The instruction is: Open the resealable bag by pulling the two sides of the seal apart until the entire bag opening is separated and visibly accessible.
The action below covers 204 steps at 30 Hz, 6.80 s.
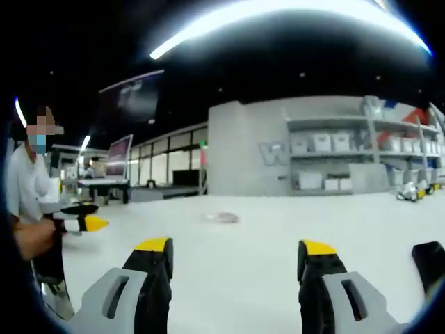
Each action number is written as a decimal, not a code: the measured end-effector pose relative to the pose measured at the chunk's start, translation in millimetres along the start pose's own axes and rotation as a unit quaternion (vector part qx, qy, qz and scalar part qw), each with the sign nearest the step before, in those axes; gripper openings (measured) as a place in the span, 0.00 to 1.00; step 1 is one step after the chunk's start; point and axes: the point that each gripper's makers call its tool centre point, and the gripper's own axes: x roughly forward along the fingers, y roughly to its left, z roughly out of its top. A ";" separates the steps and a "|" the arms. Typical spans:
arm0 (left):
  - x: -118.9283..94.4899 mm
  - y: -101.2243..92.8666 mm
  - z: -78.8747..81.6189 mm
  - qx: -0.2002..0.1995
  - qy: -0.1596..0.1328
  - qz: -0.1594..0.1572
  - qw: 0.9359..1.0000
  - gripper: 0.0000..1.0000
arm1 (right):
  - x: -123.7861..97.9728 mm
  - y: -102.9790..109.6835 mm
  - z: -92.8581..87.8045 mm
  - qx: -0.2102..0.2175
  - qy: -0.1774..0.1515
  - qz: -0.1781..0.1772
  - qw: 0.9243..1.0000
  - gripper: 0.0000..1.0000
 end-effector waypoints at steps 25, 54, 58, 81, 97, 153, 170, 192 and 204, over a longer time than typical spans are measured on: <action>-4.3 -0.6 -0.9 0.000 0.000 0.001 1.000 0.99 | -4.1 0.1 -2.2 0.003 -0.001 -0.002 1.000 0.73; -0.7 -0.2 -1.9 0.001 0.007 0.005 1.000 0.98 | -1.3 -1.9 -1.8 0.002 0.001 0.000 1.000 0.72; -0.1 -0.7 -1.3 0.001 0.007 0.004 1.000 0.98 | -0.6 -1.5 -1.4 0.002 0.002 0.001 1.000 0.72; 1.4 -0.4 2.2 0.001 0.004 0.004 1.000 0.98 | 3.9 2.5 -1.0 -0.007 0.008 0.008 1.000 0.69; 1.9 0.7 2.9 0.002 0.004 0.003 1.000 0.98 | 11.3 5.3 -0.8 -0.014 0.014 0.014 1.000 0.69; 3.3 -0.5 4.6 0.003 0.001 0.001 1.000 0.97 | 37.3 3.7 -3.7 -0.015 0.024 0.016 0.999 0.69; 1.5 -1.5 5.3 0.004 0.001 0.001 1.000 0.97 | 46.7 2.7 -6.1 -0.011 0.028 0.018 0.999 0.69; 2.3 -0.9 2.7 0.003 0.003 0.002 1.000 0.97 | 60.3 2.0 -7.7 -0.015 0.032 0.018 0.999 0.69; 2.4 0.0 2.8 0.004 0.003 0.002 1.000 0.97 | 67.9 -0.1 -7.2 -0.017 0.034 0.016 0.999 0.69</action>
